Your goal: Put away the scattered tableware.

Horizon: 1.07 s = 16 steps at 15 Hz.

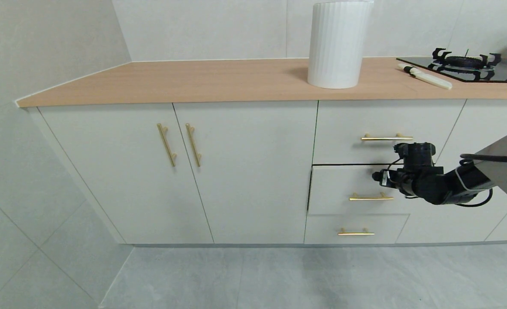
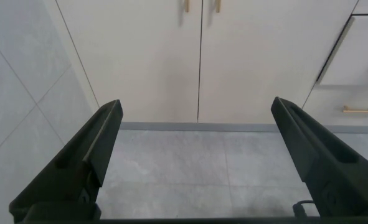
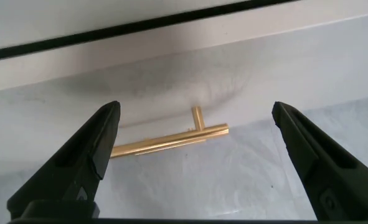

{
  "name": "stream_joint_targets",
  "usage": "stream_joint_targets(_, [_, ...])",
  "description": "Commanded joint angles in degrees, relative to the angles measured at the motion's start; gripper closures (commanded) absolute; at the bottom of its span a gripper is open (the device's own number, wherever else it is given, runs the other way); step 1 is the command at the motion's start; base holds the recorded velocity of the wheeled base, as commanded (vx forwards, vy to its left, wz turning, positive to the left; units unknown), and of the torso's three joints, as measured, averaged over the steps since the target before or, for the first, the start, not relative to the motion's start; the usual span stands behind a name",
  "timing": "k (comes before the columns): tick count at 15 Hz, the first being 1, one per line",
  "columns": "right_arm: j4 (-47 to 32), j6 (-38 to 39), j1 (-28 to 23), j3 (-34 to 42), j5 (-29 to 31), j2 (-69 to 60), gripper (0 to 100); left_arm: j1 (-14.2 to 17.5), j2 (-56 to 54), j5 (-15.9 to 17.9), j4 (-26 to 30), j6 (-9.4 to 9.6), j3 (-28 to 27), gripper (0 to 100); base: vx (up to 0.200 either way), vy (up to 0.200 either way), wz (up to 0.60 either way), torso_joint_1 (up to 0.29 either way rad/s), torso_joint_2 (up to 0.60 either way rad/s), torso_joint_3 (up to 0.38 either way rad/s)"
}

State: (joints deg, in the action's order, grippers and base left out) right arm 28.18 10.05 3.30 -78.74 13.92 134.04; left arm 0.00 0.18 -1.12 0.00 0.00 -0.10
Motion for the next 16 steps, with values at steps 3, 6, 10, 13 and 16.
stream_joint_targets(3, [5.1, 0.2, 0.0, -2.8, 3.8, 4.9, 0, 0.0, 0.0, 0.0, 0.0, 0.00, 0.0, 0, 0.000, 0.000, 0.00, 0.000, 0.00, 0.000])
stream_joint_targets(6, [6.9, 0.9, -0.1, -3.9, 4.2, 5.5, 0, 0.0, 0.0, 0.0, 0.0, 0.00, 0.0, 0, 0.000, 0.000, 0.00, 0.000, 0.00, 0.000])
stream_joint_targets(10, [6.9, 2.6, -0.2, -3.8, 4.4, 4.2, 0, 0.0, 0.0, 0.0, 0.0, 0.00, 0.0, 0, 0.000, 0.000, 0.00, 0.000, 0.00, 0.000])
stream_joint_targets(13, [6.9, 2.5, 0.1, 6.0, 3.7, -7.5, 0, 0.0, 0.0, 0.0, 0.0, 0.00, 0.0, 0, 0.000, 0.000, 0.00, 0.000, 0.00, 0.000])
stream_joint_targets(16, [7.0, 2.4, 1.4, 19.9, 3.7, -24.6, 0, 0.0, 0.0, 0.0, 0.0, 0.00, 0.0, 0, 0.000, 0.000, 0.00, 0.000, 0.00, 0.000])
